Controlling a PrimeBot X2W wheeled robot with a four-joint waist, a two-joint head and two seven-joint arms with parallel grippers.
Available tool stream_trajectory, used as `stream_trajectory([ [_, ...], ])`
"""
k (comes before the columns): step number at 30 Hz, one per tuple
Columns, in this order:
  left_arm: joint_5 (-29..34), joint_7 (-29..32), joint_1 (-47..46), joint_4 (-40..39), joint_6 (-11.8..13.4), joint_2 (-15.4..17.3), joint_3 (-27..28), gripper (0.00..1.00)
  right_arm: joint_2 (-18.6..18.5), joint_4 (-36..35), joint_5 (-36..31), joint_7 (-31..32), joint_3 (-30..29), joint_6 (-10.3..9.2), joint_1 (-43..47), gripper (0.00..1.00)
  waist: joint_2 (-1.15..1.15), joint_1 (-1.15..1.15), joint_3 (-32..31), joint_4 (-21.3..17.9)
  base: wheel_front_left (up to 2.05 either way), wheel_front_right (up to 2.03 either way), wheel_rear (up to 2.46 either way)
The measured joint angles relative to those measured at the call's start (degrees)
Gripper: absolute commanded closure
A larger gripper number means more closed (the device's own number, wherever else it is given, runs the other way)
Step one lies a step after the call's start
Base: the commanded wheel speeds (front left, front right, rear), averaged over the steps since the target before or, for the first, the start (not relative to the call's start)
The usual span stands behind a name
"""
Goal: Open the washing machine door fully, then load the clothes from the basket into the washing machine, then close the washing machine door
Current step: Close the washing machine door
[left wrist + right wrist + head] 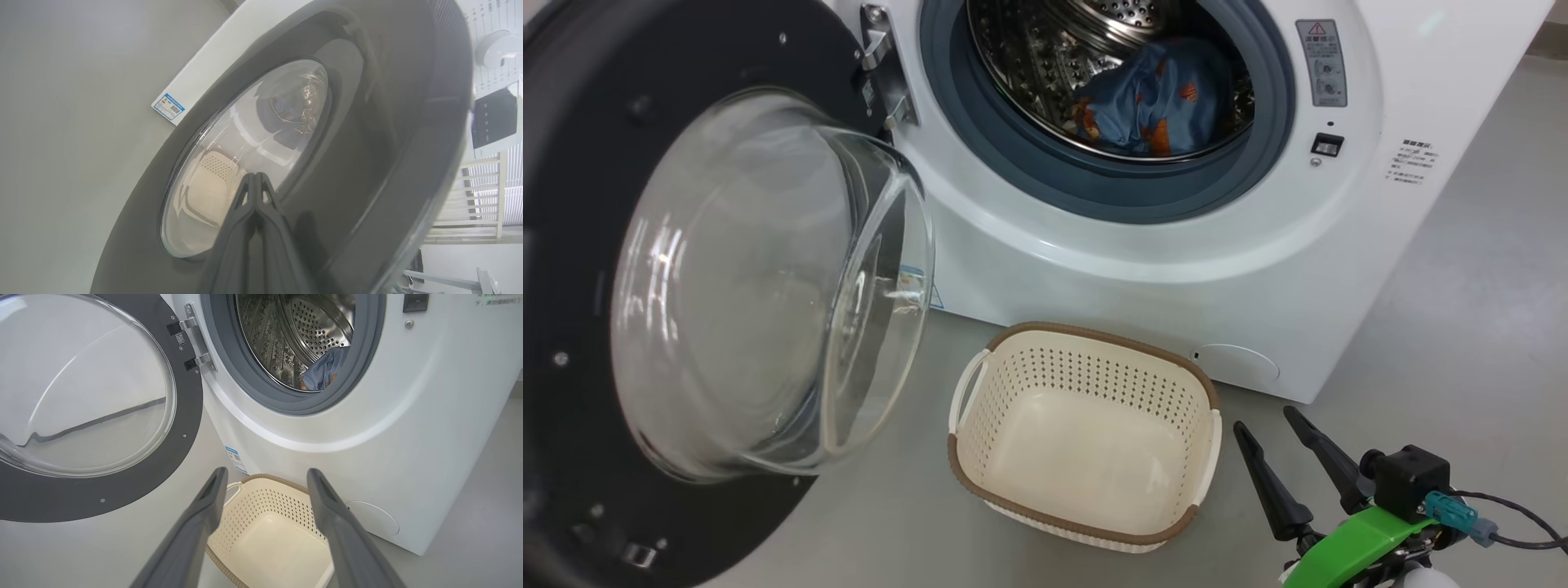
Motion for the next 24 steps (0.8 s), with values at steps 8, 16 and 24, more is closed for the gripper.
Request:
stream_trajectory([
  [8,-3.9,5.0,3.6,-10.6,0.1,-1.2,-1.0,1.00,0.5,-0.3,0.0,0.0,-0.9,0.00,1.3,0.00,0.00,0.00,-0.6,-1.6,0.00,0.00,0.00],
  [16,-5.9,6.2,6.5,-19.9,2.2,-3.7,-2.3,1.00,0.8,-0.5,0.0,0.0,-1.7,0.00,1.2,0.00,0.00,0.00,-0.7,-4.1,0.00,0.00,0.00],
  [24,-6.3,6.4,6.6,-25.0,3.2,-7.2,-5.6,1.00,1.0,-0.8,-0.1,0.0,-2.7,0.00,1.2,0.00,0.00,0.00,-0.4,-7.5,0.00,0.00,0.00],
])
